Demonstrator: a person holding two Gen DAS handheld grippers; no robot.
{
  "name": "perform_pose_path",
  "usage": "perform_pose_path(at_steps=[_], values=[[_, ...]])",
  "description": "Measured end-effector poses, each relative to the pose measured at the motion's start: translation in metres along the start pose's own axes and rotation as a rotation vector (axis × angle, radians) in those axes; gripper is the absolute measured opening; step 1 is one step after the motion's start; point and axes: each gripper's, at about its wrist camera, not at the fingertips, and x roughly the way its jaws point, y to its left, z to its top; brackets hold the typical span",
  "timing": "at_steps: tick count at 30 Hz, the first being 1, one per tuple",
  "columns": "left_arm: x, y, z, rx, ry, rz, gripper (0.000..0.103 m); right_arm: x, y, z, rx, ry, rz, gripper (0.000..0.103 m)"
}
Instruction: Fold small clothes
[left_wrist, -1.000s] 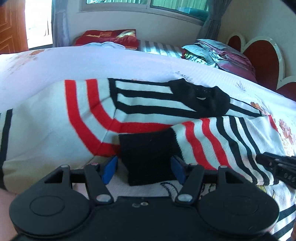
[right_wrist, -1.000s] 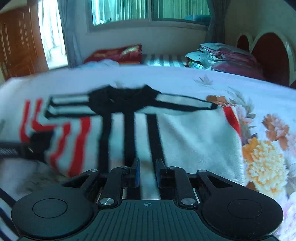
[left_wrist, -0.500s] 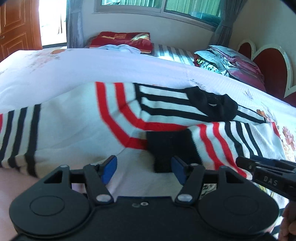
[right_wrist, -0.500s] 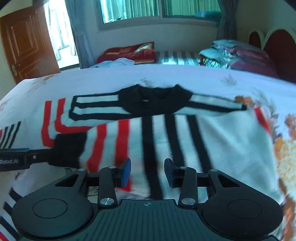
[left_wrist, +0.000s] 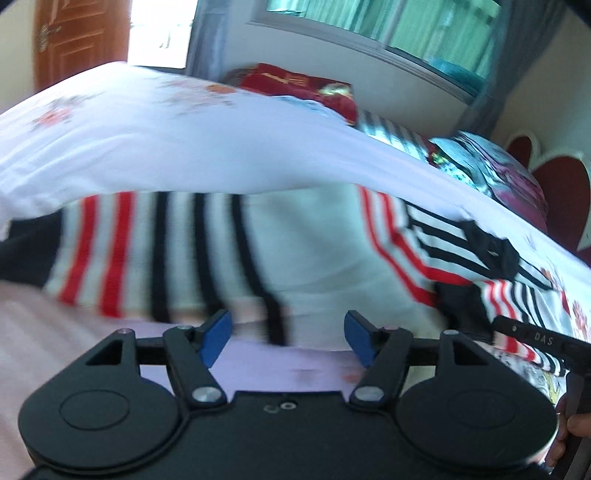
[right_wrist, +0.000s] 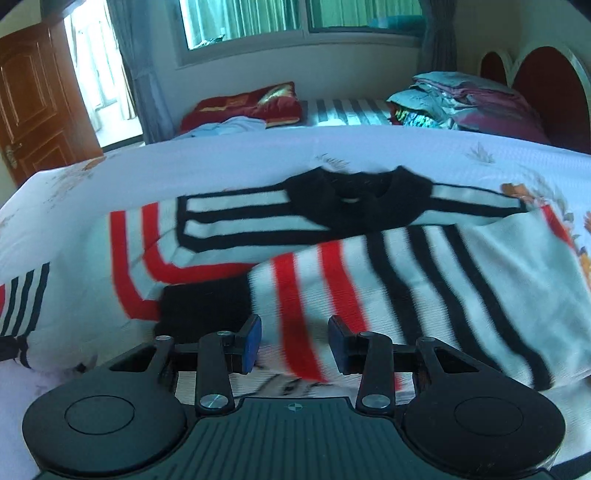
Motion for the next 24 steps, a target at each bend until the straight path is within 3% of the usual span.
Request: perform_pose_path(at_steps=[6,12,19,21,23,24], values=[[-0.014,0.068,-0.003,-0.144,-0.015,0.056,0.067,0.007,0.034,0.002,-0.055,-0.015,-0.008,0.040],[-0.022,0.132,-0.012,-0.372,-0.061,0.117,0.068,0.018,0.044,-0.004,-0.074,-0.002,-0.037,0.044],[-0.005,0.153,-0.009,-0.519,-0.183,0.022,0.065,0.019,0.043,-0.004,-0.079,-0.004,-0.035,0.046],[0.000,0.156,-0.006,-0.546,-0.219,0.019,0.058,0.016,0.043,-0.003,-0.079,-0.010,-0.039,0.046],[0.005,0.157,-0.005,-0.559,-0.230,0.035,0.026,0.013,0.040,-0.002,-0.072,-0.031,-0.050,0.046],[0.008,0.163,-0.005,-0.571,-0.230,0.039,0.019,0.012,0.039,-0.002,-0.072,-0.040,-0.060,0.046]])
